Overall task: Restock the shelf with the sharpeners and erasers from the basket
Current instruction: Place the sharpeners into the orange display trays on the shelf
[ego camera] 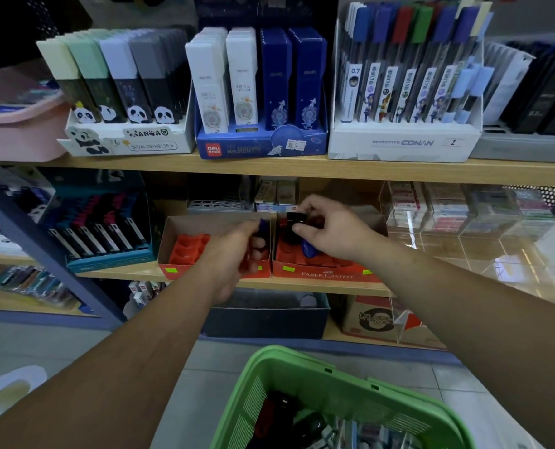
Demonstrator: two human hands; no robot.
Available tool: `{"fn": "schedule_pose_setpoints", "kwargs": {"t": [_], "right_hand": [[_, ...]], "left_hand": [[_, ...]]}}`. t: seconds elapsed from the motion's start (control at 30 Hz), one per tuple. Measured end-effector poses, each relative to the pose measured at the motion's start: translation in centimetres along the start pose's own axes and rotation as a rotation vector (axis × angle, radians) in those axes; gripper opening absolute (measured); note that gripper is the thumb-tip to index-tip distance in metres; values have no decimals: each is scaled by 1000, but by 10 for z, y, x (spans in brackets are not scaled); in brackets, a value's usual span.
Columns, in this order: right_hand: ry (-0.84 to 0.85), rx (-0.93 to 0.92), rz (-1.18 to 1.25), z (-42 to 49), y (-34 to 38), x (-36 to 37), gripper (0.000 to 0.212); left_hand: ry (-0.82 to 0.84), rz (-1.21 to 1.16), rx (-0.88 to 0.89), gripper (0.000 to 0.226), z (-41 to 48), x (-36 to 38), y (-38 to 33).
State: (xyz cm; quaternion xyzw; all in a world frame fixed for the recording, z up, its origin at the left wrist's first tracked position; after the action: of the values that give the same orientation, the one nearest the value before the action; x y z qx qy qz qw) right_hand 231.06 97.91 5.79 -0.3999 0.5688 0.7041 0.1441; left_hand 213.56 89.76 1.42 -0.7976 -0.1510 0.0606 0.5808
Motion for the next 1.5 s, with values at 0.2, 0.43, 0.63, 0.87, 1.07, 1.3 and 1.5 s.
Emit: {"fn": "schedule_pose_setpoints", "kwargs": {"t": [0.2,0.43,0.63,0.87,1.07,1.3,1.5], "right_hand": [[-18,111,-232,8,3,7,19],[-105,87,-597,9,24,9,41],[-41,166,-634,11,20,6,39],[-11,148,-674,10,13,16,34],[-137,-16,-369,-3,29,5,40],[-89,146,335,-15,26,19,22],[-69,268,588,-17,23,29,34]], "left_hand": [[99,-26,21,51,4,-2,0],[-40,63,103,45,2,-27,-8],[-267,285,279,44,2,-71,-30],[-159,431,358,40,5,-60,-35],[-68,573,397,37,11,-41,-28],[-16,819,441,30,13,-31,-16],[-84,857,599,35,-6,-14,-51]]}}
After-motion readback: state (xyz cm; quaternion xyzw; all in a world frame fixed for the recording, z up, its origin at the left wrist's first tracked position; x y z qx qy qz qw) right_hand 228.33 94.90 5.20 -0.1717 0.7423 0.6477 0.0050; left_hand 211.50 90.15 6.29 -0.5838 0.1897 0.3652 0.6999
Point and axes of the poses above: each hand's wrist, its own z-axis towards the middle knuckle, its own x-axis out of the palm, y = z × x, the point moved 10 cm from there along z, towards the middle knuckle, and after that the axes turned 2 degrees about x, right-handed, at the moved point
